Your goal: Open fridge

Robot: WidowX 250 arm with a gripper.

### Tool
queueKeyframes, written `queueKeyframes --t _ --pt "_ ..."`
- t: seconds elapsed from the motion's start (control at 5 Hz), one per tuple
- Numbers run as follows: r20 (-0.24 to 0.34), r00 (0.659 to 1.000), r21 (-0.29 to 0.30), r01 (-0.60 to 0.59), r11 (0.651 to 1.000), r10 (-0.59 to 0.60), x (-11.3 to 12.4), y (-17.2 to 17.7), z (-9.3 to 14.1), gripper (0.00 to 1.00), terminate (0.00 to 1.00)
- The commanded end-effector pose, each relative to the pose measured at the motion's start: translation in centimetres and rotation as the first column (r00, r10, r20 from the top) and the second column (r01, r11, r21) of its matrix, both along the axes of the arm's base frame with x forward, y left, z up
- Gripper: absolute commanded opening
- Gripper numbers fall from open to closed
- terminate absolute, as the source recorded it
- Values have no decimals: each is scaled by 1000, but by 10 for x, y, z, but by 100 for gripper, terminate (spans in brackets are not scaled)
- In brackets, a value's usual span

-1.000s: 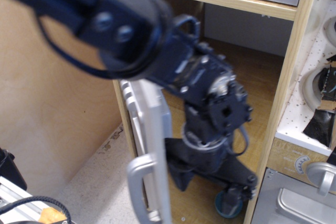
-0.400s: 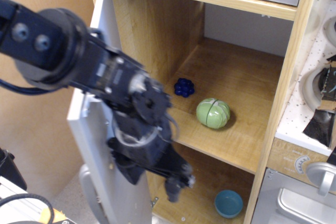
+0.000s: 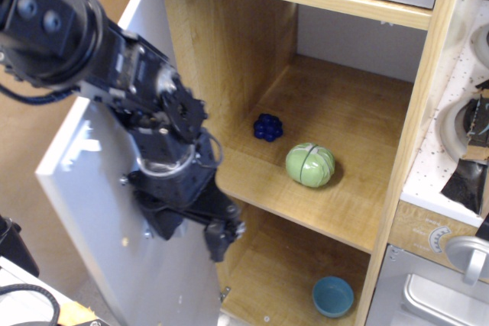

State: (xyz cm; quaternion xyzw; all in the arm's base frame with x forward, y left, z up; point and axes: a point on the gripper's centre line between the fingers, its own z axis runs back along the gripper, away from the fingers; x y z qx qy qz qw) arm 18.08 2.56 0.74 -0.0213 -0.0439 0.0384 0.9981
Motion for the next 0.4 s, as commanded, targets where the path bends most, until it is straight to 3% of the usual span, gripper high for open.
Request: queueKeyframes --t 0.0,0.2 --pt "67 998 42 20 999 -23 13 23 10 100 0" --pt "67 998 42 20 999 -23 13 23 10 100 100"
